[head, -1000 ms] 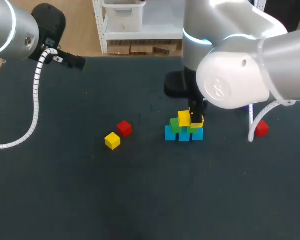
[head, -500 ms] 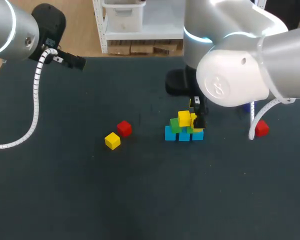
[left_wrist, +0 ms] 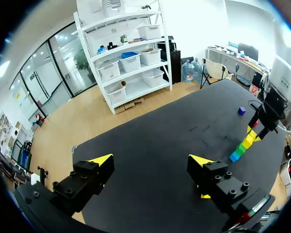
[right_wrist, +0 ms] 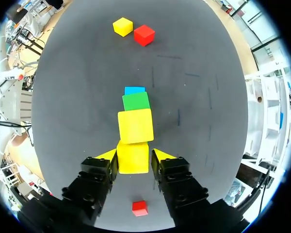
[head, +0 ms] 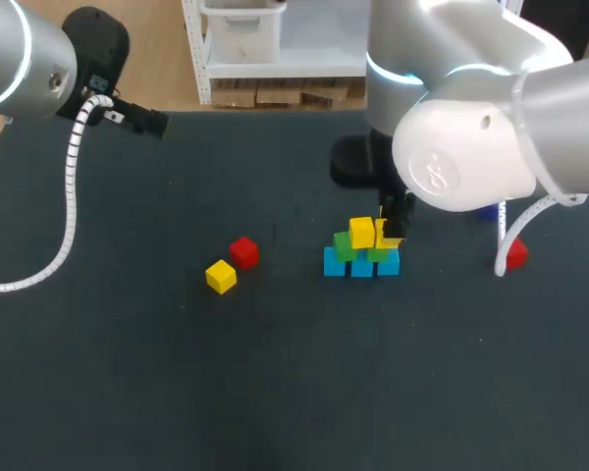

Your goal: Place the blue cubes, place green cubes on the blue cubes, place the yellow cubes on the green cubes, then place the red cubes on the yellow cubes, and place purple cube on the red cubes.

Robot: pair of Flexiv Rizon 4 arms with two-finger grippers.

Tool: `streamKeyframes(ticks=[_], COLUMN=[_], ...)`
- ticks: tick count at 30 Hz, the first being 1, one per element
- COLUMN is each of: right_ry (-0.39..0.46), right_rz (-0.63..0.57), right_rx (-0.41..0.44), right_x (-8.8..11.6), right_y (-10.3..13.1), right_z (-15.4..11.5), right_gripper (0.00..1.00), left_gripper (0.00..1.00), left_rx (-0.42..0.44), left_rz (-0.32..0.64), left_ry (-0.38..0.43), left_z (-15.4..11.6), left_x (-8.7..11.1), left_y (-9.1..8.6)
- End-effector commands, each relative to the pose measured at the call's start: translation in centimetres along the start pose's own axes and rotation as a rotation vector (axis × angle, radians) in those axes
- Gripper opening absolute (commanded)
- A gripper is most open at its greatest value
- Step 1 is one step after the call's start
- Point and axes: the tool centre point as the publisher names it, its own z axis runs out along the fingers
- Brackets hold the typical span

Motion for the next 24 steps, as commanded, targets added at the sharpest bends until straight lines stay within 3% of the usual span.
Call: streamKeyframes(ticks=[1,18,24], right_ry=[-0.004,-0.006,-0.006], right_rz=[0.0,-0.016,-0.019], right_rx=[0.006,0.001,-0.001], right_x=[0.11,-0.3,-0.35], right_y=[0.1,0.17,0.22], right_z=[-0.01,-0.08,-0.03], right_gripper=[0.4,0.44,0.33], left_gripper=[1.0,1.0,1.0], left_rx=[0.003,0.003,0.003], left_rz=[0.0,0.0,0.0], left_ry=[0.0,0.0,0.0], left_z=[0.07,0.07,0.07], left_x=[-0.06,-0.06,-0.06], left_y=[0.09,0.09,0.09])
